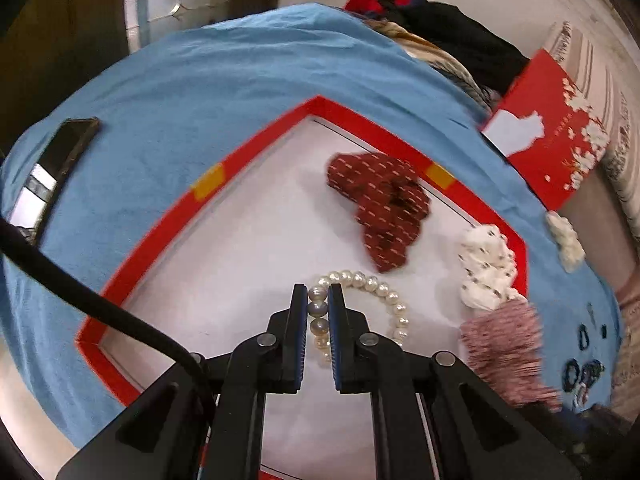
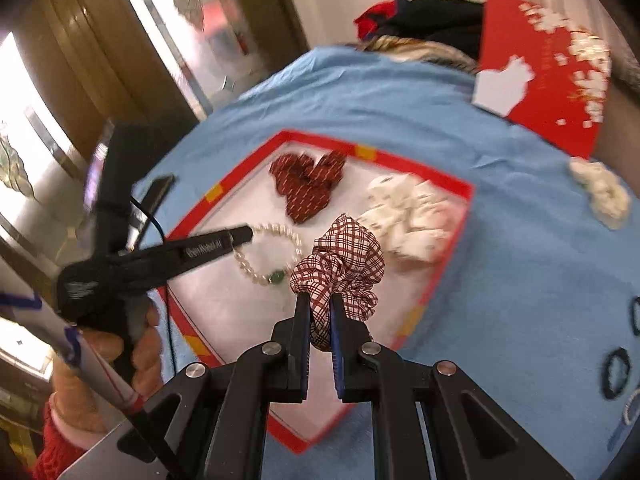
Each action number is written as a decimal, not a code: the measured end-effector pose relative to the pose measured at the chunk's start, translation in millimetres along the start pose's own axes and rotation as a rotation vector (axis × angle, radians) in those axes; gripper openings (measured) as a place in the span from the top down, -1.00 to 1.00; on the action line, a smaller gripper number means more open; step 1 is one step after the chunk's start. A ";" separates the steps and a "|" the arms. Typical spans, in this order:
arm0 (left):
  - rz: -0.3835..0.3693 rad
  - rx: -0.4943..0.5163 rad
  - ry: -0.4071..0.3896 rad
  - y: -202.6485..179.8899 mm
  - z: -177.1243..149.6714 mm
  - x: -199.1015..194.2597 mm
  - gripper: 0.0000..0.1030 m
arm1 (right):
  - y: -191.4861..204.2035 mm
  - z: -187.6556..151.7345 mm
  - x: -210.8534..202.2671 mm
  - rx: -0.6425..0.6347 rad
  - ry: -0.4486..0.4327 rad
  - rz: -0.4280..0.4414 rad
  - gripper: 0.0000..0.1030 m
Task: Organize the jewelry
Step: 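Carry the pearl bracelet and plaid scrunchie into the tray and release both, then grasp the black hair tie with the left tool while the right tool grasps the white bead strand, then carry the hair tie and bead strand into the tray and release both, then grasp the plaid scrunchie inside the tray with the left tool to reposition it, then grasp the black hair tie with the left tool while the right tool grasps the black cord pendant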
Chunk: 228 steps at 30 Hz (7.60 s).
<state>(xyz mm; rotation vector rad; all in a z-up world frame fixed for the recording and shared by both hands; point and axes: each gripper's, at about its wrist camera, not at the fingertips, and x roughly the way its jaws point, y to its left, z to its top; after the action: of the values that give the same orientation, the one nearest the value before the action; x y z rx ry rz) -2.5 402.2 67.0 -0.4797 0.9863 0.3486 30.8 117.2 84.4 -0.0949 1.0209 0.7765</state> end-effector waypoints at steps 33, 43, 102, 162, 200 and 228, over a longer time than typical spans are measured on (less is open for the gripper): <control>-0.192 0.391 -0.134 -156.9 -121.3 -75.4 -0.35 | -158.2 -204.3 -158.9 0.415 -0.049 -0.357 -0.15; -0.133 0.541 0.077 -215.3 -227.5 -30.5 -0.35 | -209.9 -279.0 -213.7 0.633 -0.149 -0.361 -0.15; -0.264 0.616 0.107 -384.1 -168.3 42.1 0.88 | -335.5 -184.2 -145.2 0.556 -0.161 -0.377 0.88; 0.177 -0.076 -0.113 40.9 -8.2 -25.3 0.55 | 22.1 -38.4 22.4 0.050 0.089 -0.001 0.86; 0.021 0.289 0.018 -134.1 -48.4 12.6 0.74 | -110.9 -146.8 -136.6 0.305 -0.083 -0.304 0.07; -0.207 0.462 -0.050 -216.4 -140.9 -82.5 -0.18 | -263.0 -260.0 -266.9 0.624 -0.231 -0.528 -0.16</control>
<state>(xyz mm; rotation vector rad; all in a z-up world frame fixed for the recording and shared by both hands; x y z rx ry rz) -38.7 139.1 121.7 -0.1486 0.9238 -0.0572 -71.4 -327.3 83.1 0.2505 0.9189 -0.0296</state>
